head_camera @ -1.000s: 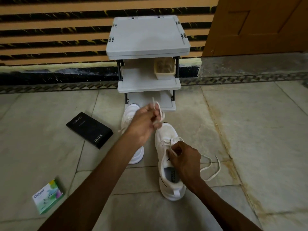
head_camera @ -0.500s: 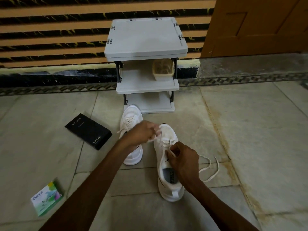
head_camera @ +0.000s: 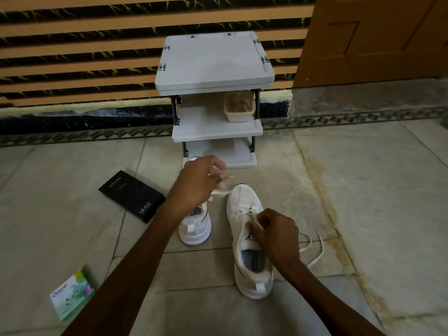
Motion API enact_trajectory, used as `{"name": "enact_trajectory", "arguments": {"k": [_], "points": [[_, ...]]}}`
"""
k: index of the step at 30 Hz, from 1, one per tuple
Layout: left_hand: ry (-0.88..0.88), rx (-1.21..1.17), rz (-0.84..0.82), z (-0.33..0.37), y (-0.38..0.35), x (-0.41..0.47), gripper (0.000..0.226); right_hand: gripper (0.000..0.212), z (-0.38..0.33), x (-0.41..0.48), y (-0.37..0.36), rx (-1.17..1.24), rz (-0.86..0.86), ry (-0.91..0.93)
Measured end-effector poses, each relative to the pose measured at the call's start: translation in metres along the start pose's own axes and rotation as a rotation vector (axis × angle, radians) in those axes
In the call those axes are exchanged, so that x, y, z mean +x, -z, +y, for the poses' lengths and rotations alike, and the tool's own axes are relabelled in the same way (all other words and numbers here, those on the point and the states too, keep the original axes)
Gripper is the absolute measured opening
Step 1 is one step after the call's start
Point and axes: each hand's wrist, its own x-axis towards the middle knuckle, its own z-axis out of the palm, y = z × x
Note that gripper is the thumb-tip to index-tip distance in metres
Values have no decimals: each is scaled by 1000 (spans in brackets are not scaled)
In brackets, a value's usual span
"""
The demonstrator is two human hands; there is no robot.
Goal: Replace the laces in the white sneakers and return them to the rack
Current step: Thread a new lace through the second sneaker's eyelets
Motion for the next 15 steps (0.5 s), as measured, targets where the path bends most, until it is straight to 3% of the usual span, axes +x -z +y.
{"name": "enact_trajectory", "arguments": {"k": [3, 6, 9, 15], "points": [[-69, 108, 59, -8, -2, -1, 5, 16, 5, 5, 9, -28, -23, -6], [-85, 61, -97, -15, -25, -5, 15, 8, 13, 13, 12, 49, -98, -61], [-91, 34, -179, -28, -66, -8, 10, 3, 22, 22, 13, 241, -197, -219], [-101, 367, -26, -49, -118, -9, 18, 6, 23, 25, 19, 551, -301, -364]]}}
